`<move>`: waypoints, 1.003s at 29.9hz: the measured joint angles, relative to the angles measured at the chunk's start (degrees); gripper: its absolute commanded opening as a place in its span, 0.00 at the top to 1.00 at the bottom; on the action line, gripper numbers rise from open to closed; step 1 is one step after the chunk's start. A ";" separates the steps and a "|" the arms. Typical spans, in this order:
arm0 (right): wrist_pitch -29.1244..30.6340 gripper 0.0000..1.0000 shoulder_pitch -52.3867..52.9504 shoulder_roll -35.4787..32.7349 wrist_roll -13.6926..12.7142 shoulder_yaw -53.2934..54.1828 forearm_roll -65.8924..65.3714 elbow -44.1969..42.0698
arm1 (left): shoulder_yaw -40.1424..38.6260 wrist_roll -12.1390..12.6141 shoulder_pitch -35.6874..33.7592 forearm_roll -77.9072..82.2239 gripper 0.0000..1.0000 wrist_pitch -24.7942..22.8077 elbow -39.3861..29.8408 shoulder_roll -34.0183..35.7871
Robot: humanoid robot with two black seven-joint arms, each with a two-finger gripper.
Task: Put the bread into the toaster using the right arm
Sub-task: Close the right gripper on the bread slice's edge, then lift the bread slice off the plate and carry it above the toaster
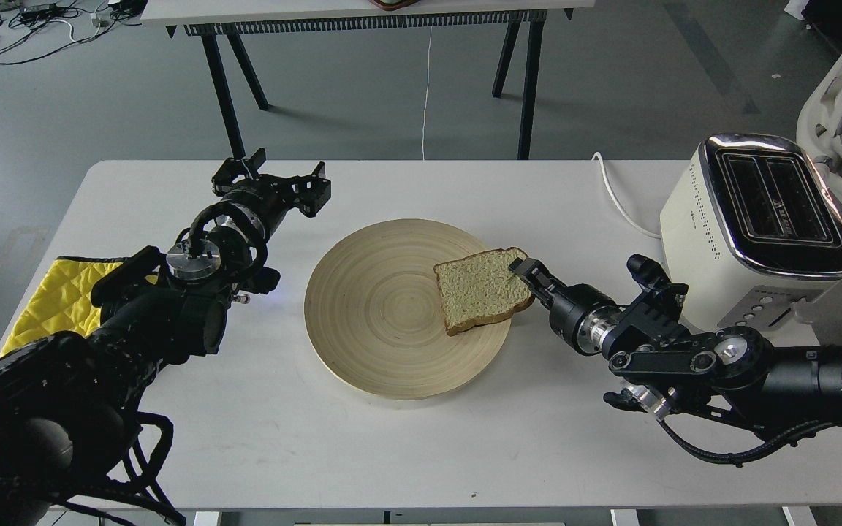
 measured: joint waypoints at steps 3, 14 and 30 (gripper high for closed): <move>-0.05 0.89 0.27 0.00 0.00 0.04 0.02 0.03 | 0.00 0.00 0.00 0.00 0.00 0.00 0.00 0.00; -0.19 0.97 1.59 -1.71 0.08 4.66 0.36 1.93 | 0.00 0.00 0.00 0.00 0.00 0.00 0.00 0.00; 0.03 0.97 19.96 -22.92 -1.50 9.19 1.12 14.96 | 0.00 -0.01 0.00 -0.03 0.00 -0.03 0.00 0.00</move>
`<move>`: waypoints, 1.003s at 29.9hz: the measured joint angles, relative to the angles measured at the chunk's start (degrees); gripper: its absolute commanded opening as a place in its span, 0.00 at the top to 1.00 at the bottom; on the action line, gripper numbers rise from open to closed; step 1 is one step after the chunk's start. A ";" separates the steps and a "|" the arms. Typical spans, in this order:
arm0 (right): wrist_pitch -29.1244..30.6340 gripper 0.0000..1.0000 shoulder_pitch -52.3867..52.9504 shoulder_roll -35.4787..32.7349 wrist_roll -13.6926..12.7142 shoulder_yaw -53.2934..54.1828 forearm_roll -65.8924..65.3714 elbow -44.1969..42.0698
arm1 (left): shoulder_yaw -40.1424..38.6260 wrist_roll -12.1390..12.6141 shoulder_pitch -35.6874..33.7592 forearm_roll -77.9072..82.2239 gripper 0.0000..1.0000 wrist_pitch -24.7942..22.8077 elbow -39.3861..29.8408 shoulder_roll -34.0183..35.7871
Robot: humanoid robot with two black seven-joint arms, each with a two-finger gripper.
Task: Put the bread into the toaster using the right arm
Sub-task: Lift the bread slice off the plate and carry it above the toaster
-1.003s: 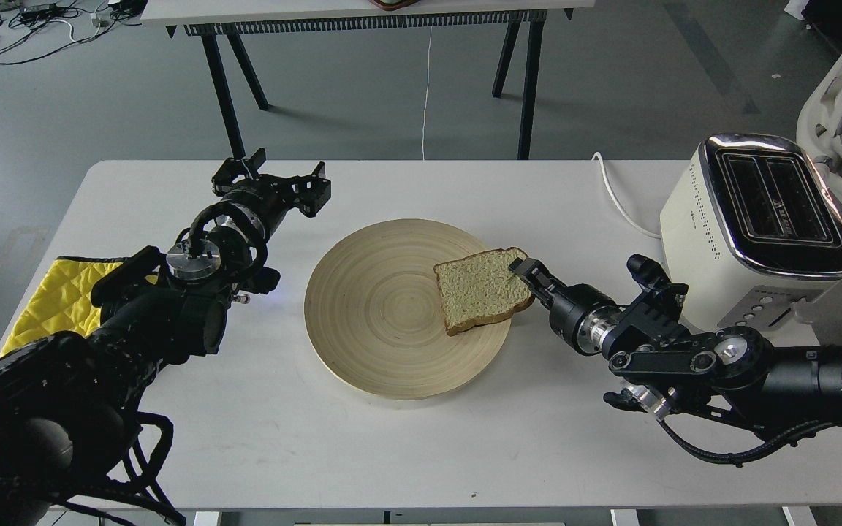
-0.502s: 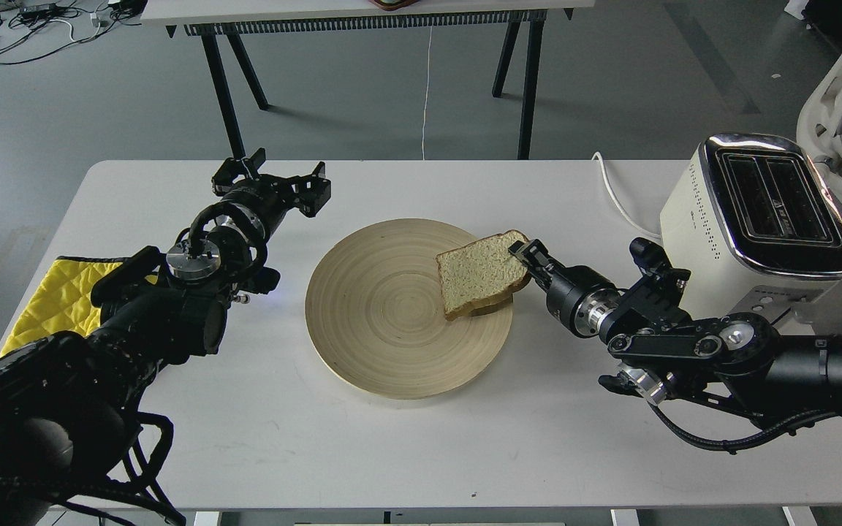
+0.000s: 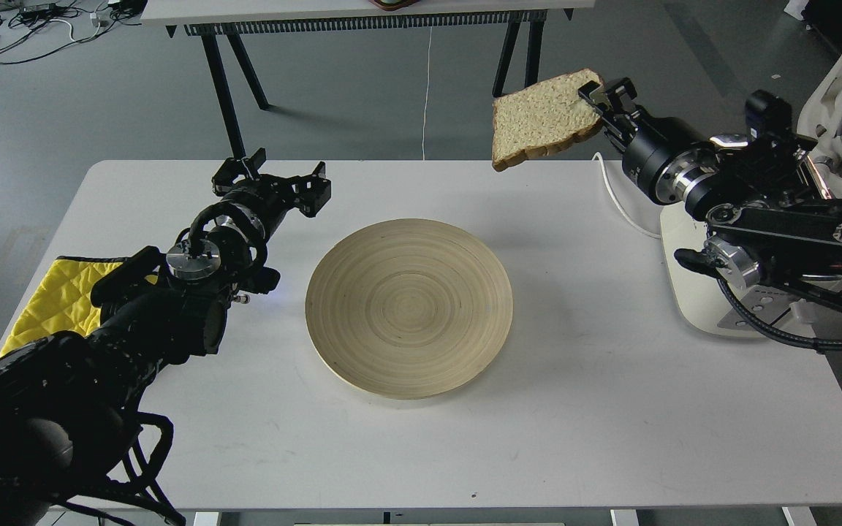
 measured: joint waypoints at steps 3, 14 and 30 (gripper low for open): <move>0.57 0.97 5.38 -6.30 -0.50 -3.49 -0.61 2.00 | 0.00 0.00 0.00 0.01 0.00 0.00 0.00 0.00; 2.45 0.97 20.38 -19.72 -0.74 -23.00 -7.92 3.48 | 0.00 0.00 -0.01 0.02 0.00 0.02 0.00 0.00; 3.76 0.97 22.64 -28.02 -2.54 -33.39 -20.37 4.65 | 0.00 0.00 -0.01 0.05 0.00 0.03 0.00 0.00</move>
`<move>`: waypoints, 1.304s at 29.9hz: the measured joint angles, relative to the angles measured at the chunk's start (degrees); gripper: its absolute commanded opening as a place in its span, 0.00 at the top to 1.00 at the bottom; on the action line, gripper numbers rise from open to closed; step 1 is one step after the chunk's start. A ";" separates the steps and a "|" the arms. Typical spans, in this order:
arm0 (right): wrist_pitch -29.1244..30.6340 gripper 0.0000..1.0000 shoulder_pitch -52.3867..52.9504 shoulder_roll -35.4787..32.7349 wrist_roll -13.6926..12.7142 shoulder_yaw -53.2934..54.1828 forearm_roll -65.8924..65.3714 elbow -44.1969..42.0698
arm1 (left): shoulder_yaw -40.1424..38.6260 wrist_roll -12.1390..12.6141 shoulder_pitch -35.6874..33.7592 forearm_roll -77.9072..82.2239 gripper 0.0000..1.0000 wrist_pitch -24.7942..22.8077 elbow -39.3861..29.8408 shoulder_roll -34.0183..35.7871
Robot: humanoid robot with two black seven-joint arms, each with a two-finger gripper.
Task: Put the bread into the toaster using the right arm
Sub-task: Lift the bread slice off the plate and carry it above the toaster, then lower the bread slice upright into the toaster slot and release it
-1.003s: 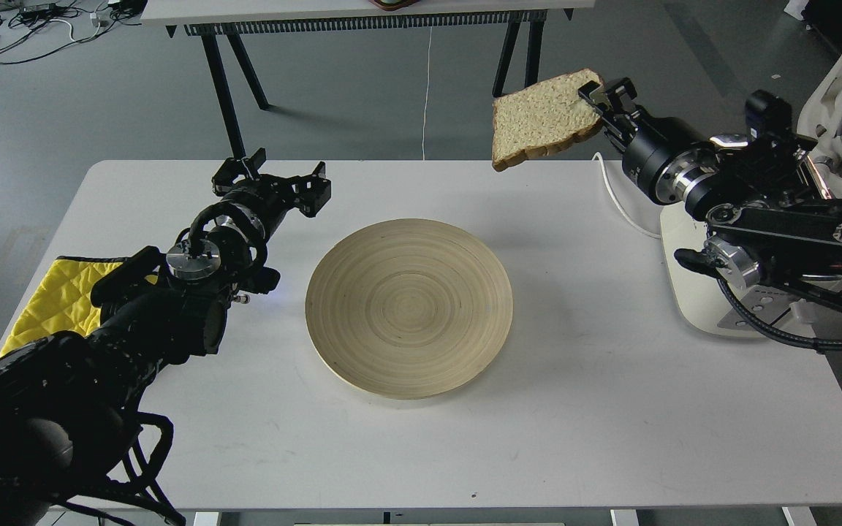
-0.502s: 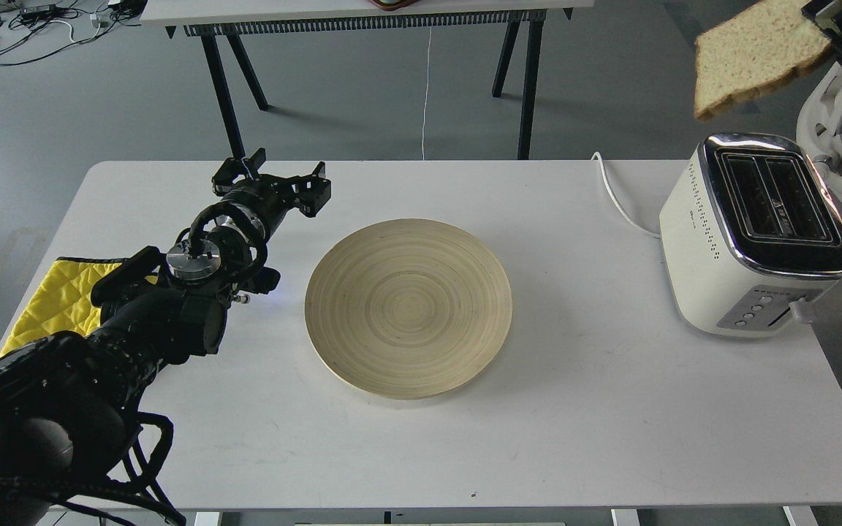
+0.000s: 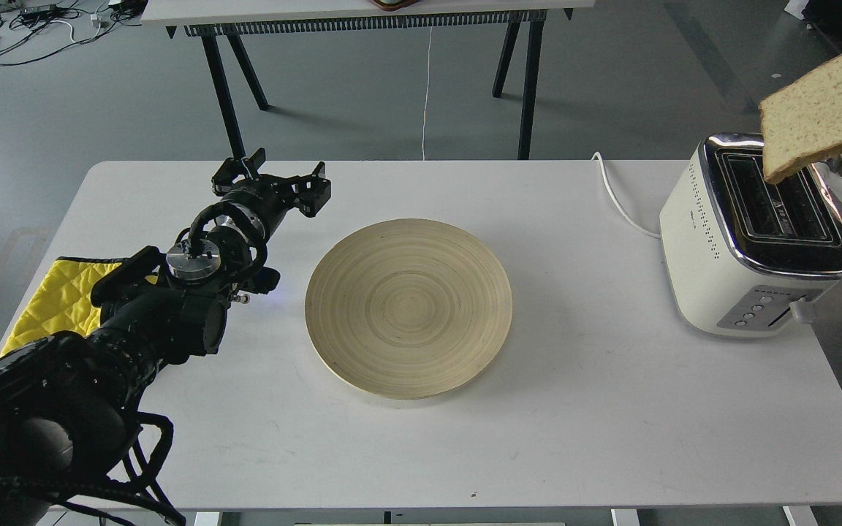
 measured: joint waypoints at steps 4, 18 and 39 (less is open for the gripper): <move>0.08 0.97 0.00 -0.14 0.00 -1.82 -0.81 -0.29 | 0.00 0.00 0.00 0.00 0.00 0.00 0.00 0.00; 0.07 0.97 -1.96 1.59 -0.01 -3.47 -0.97 -1.57 | 0.00 0.00 0.00 -0.02 0.00 0.00 0.00 0.00; 0.10 0.97 -4.34 4.93 -0.24 -2.77 -0.21 -3.84 | 0.00 0.00 0.00 -0.02 0.00 0.00 0.00 0.00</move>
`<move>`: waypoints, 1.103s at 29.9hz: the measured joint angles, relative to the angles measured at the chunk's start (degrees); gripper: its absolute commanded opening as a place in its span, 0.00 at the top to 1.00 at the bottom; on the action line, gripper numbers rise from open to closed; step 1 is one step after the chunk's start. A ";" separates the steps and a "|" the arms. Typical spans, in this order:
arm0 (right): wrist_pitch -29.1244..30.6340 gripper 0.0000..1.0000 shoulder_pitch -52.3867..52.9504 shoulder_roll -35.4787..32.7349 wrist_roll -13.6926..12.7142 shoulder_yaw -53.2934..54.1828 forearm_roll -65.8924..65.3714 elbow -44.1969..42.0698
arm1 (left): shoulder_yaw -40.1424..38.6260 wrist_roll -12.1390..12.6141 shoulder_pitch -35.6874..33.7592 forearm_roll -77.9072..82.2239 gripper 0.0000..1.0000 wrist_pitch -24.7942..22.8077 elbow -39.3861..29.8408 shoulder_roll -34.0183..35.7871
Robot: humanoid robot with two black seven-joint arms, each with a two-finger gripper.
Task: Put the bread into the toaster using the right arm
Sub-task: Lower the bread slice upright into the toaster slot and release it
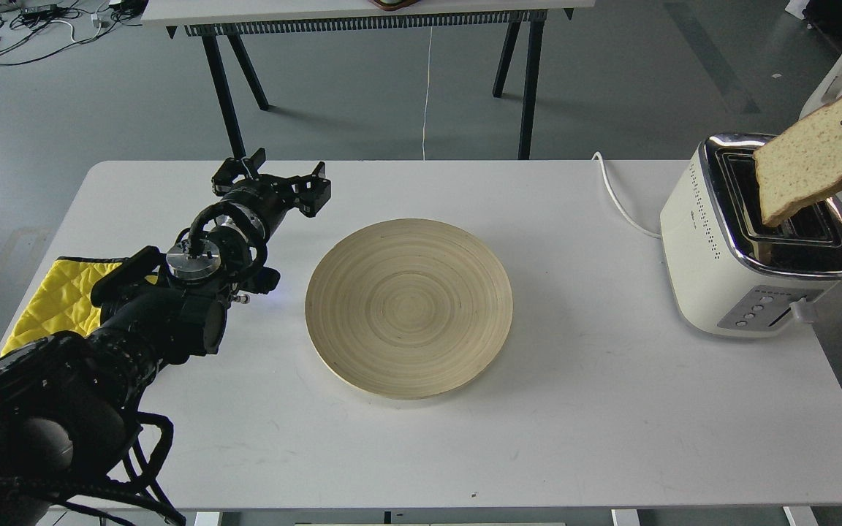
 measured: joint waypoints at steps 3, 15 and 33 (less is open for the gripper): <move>0.00 0.97 -0.36 0.37 -0.02 0.07 0.09 -0.04 | 0.00 0.00 0.00 0.00 0.00 0.00 0.00 0.00; -0.18 0.97 -1.73 1.37 -0.02 0.09 0.21 -0.69 | 0.00 0.00 0.00 -0.03 0.00 0.00 0.00 0.00; -0.97 0.75 -10.26 8.88 0.05 4.71 2.61 -5.25 | 0.00 0.00 0.00 -0.01 0.00 0.00 0.00 0.00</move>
